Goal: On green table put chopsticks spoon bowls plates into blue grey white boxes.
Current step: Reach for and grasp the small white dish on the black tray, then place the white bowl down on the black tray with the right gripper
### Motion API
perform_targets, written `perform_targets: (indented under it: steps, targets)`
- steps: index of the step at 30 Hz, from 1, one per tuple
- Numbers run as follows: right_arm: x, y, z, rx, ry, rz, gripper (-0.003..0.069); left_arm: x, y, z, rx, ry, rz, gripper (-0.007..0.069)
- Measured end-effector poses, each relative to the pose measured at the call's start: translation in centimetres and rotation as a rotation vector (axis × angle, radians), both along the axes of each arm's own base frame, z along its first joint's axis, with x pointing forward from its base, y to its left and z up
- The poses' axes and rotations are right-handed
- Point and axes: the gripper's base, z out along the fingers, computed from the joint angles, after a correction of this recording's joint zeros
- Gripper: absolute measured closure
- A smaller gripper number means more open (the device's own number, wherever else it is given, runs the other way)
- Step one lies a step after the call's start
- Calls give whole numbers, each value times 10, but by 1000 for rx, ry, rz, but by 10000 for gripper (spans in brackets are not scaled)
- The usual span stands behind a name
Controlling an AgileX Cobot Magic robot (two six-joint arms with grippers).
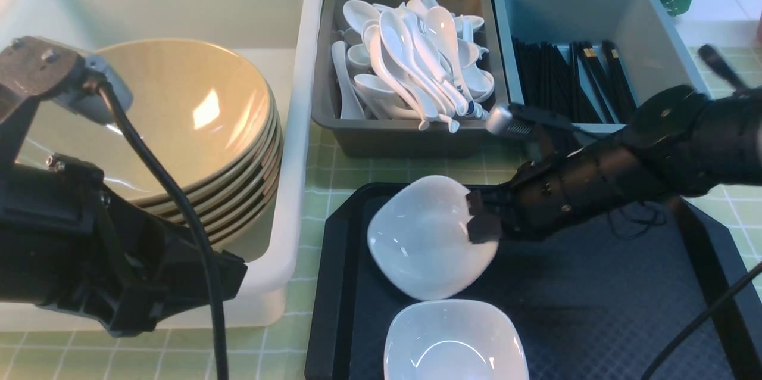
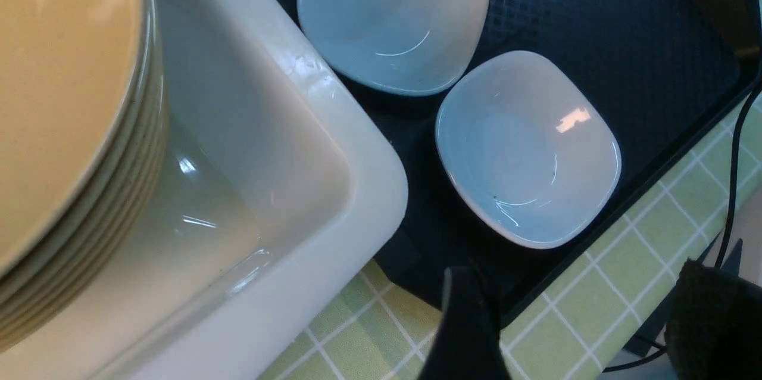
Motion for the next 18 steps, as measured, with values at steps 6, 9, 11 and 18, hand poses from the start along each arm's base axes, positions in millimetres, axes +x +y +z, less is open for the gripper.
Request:
perform_targets:
  steps: [6,9,11,18]
  targets:
    - [-16,-45,44,-5,-67,18,611,2,0,1,-7,-27,14,280]
    - [-33,-76,55,-25,-85,-36,611,4,0,3,-18,-46,25,288]
    - [-52,-100,58,-49,-86,-89,611,6,-1,4,-30,-63,37,305]
    - [-100,-119,21,-95,-3,-222,611,11,-2,9,-86,-114,75,304]
